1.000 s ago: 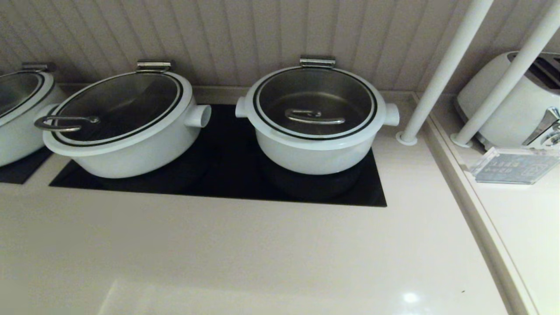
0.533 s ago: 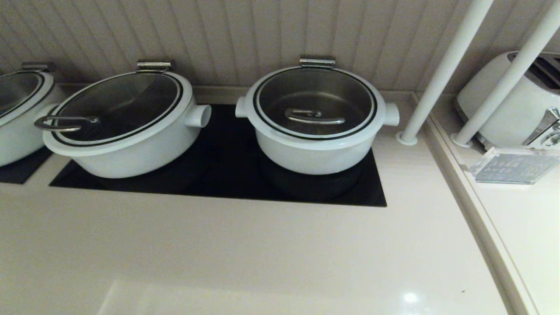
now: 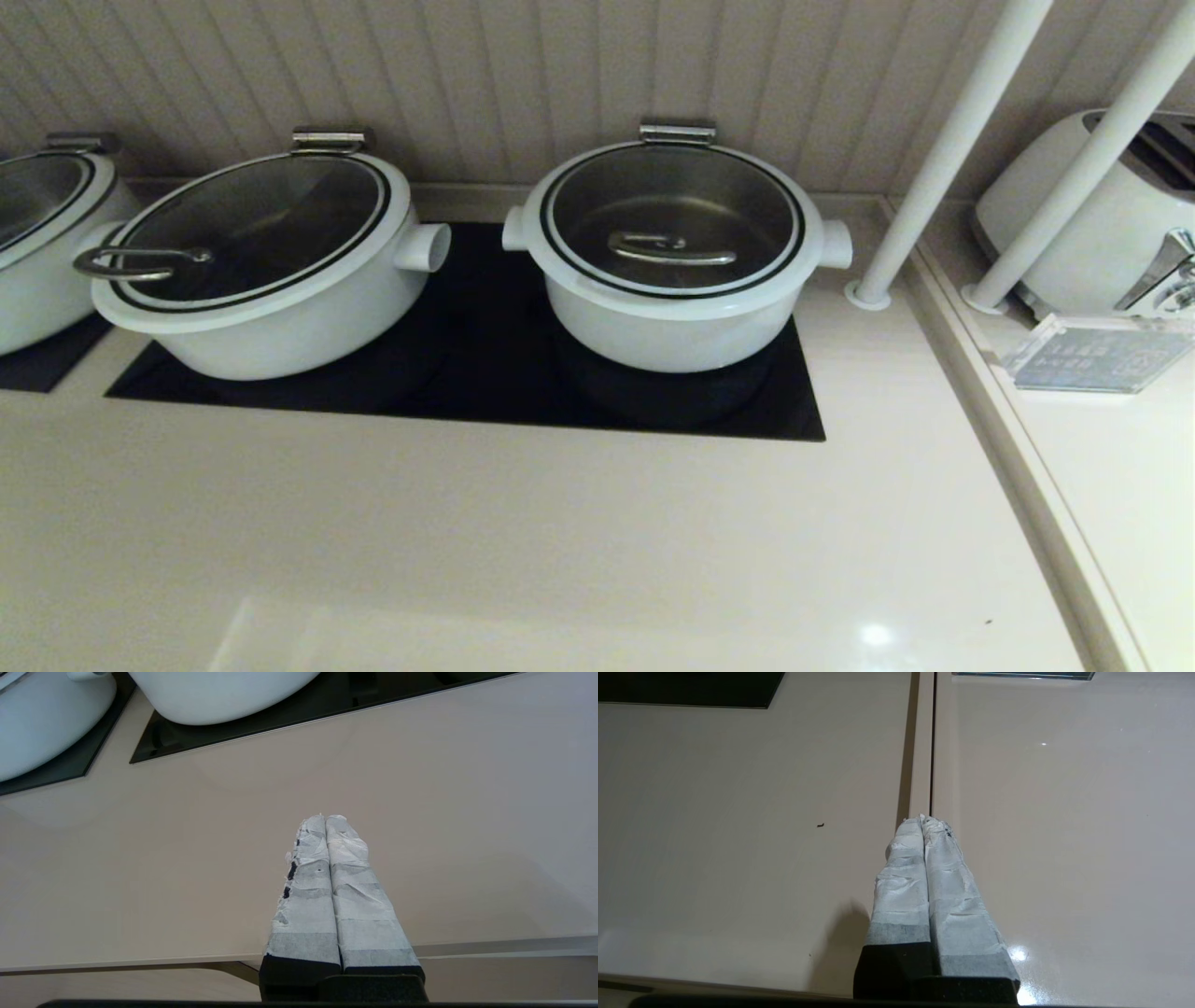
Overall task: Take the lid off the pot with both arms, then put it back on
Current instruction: Open the food pot lid a small opening with the right arm
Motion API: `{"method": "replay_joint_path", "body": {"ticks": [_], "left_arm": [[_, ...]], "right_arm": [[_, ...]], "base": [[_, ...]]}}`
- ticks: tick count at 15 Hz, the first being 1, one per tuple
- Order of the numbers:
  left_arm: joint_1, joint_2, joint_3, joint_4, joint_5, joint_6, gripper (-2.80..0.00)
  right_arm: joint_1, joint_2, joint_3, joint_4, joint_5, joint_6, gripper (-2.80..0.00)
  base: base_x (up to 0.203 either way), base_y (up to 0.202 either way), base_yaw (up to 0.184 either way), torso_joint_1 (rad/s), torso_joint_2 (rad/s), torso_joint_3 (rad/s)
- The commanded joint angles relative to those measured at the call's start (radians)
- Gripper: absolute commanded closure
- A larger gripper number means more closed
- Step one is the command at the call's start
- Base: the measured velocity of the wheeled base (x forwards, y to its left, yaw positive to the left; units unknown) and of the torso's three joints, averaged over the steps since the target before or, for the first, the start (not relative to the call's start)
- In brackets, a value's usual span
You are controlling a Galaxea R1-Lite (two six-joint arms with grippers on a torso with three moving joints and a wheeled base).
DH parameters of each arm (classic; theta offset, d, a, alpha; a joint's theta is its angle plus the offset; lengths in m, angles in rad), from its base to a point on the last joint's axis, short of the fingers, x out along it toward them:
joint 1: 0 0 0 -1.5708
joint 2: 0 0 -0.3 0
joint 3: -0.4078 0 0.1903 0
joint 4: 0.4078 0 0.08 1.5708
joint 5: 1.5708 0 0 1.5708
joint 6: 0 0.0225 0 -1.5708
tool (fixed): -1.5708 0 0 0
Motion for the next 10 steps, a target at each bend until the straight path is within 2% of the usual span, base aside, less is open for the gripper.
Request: {"method": "replay_joint_path", "body": {"ticks": [1, 10], "left_arm": [[0.0, 0.0, 0.0, -0.001, 0.0, 0.002, 0.0], [0.0, 0.0, 0.0, -0.001, 0.0, 0.002, 0.0]], "right_arm": [[0.0, 0.0, 0.0, 0.0, 0.0, -0.005, 0.0], [0.0, 0.0, 0.0, 0.0, 0.025, -0.075, 0.0]], "base": [[0.0, 0.0, 0.0, 0.0, 0.0, 0.0], [0.0, 0.0, 0.0, 0.0, 0.0, 0.0]]}}
